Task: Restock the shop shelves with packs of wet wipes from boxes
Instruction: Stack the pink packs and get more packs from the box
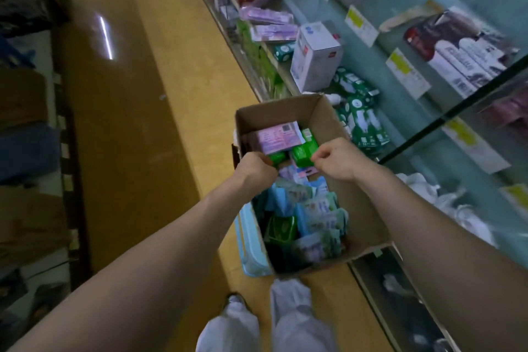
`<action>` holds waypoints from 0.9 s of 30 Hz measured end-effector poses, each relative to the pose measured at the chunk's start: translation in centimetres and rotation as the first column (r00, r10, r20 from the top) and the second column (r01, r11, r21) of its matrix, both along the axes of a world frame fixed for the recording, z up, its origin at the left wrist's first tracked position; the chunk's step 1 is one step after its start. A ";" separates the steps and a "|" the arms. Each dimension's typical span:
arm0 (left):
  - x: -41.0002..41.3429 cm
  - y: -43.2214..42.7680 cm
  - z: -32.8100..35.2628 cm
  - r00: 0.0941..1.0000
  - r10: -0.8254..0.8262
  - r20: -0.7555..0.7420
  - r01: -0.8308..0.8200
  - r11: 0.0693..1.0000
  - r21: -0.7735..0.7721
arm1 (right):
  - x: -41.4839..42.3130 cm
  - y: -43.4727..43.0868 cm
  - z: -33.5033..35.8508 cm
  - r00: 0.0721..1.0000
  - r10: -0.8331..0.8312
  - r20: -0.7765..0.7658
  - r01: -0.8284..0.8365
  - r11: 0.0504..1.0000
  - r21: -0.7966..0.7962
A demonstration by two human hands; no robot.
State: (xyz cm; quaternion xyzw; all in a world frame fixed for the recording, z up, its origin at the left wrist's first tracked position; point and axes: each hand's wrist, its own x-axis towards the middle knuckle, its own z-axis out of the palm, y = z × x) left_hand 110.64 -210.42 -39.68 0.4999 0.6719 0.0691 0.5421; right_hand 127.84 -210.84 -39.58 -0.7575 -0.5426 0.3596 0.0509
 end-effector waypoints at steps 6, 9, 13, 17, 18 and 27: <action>3.4 3.6 -5.7 0.997 0.037 -0.074 -0.039 0.999 -0.028 | 3.0 3.5 -7.3 0.997 -0.028 -0.074 0.022 0.996 -0.081; 4.5 5.6 -9.1 0.989 0.052 -0.141 -0.058 0.998 -0.038 | 3.9 4.9 -11.9 0.996 -0.011 -0.085 0.000 0.992 -0.125; 5.3 8.8 -13.4 0.954 -0.043 -0.298 0.051 0.999 0.018 | 5.1 5.9 -17.6 0.995 0.043 -0.088 -0.060 0.977 -0.202; 6.2 11.9 -17.1 0.851 -0.174 -0.495 0.271 0.954 0.131 | 5.0 6.7 -22.1 0.992 0.109 -0.070 -0.124 0.957 -0.262; 6.3 12.5 -18.0 0.823 -0.193 -0.534 0.323 0.933 0.160 | 4.7 7.0 -23.0 0.991 0.112 -0.074 -0.128 0.956 -0.263; 6.9 16.2 -23.5 0.673 -0.358 -0.647 0.567 0.812 0.140 | 1.0 10.8 -26.9 0.794 -0.340 -0.504 0.225 0.935 -0.276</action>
